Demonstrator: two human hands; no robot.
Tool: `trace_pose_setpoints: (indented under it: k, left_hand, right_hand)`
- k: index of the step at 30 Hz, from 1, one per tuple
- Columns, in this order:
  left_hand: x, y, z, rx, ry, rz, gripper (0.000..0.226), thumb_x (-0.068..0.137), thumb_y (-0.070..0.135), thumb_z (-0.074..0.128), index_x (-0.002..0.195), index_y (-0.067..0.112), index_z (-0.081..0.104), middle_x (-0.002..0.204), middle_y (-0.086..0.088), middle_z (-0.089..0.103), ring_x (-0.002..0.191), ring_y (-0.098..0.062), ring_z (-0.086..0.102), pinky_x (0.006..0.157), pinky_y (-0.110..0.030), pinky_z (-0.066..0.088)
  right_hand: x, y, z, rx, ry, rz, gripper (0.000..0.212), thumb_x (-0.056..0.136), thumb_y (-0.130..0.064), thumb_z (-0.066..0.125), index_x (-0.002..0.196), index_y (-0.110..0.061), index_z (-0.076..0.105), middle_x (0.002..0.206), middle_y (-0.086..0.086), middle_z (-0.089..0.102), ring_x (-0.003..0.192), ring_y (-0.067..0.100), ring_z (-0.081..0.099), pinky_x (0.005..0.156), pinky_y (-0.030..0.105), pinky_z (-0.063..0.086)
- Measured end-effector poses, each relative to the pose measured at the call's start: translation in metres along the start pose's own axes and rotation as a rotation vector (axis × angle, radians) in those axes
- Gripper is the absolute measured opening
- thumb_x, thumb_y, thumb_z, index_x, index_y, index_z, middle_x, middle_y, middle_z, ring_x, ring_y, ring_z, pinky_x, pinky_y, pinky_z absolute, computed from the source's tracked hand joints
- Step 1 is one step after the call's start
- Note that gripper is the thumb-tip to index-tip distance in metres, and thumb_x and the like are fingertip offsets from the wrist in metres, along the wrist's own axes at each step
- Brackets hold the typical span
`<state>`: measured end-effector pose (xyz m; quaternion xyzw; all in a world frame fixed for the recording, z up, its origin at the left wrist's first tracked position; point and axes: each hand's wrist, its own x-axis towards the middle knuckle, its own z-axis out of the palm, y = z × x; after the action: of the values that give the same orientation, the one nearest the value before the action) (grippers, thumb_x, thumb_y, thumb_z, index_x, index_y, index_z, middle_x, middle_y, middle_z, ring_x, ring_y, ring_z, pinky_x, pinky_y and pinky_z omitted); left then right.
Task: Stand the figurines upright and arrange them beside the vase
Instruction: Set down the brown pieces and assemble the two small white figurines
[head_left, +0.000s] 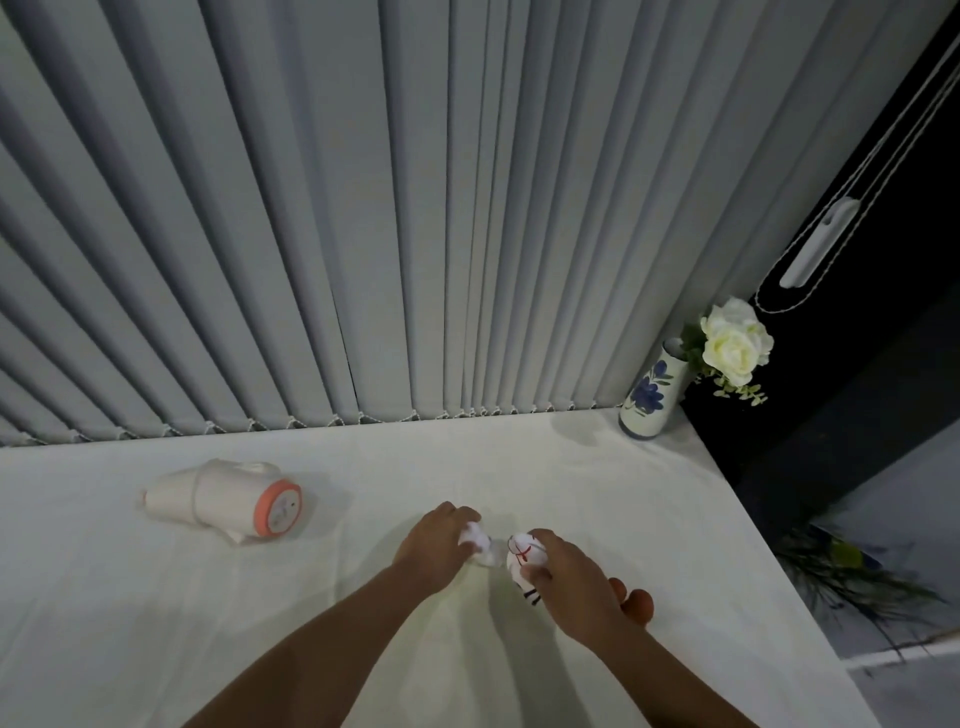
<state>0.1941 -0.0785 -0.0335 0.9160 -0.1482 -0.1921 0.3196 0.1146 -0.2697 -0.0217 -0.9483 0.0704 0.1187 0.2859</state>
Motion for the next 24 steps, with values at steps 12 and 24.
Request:
trace_pose_setpoints:
  k: [12,24]
  left_hand:
    - [0.006,-0.003,0.01,0.094,0.046,0.065,0.042,0.089,0.026,0.057,0.131,0.025,0.049,0.126,-0.002,0.056,0.115,-0.024,0.053,0.097,-0.035,0.045]
    - [-0.052,-0.055,-0.02,-0.011,0.35,0.046,0.041,0.09,0.018,0.058,0.13,0.019,0.051,0.131,-0.002,0.055,0.122,-0.022,0.052,0.103,-0.034,0.042]
  right_hand:
    - [-0.001,0.002,0.002,-0.019,0.073,-0.033,0.037,0.091,-0.029,0.052,0.127,-0.032,0.047,0.116,-0.002,0.065,0.103,0.021,0.06,0.081,0.031,0.044]
    - [-0.004,-0.02,0.003,-0.051,0.19,-0.053,0.067,0.084,-0.043,0.063,0.142,-0.023,0.035,0.151,0.001,0.037,0.139,0.02,0.03,0.117,0.038,0.021]
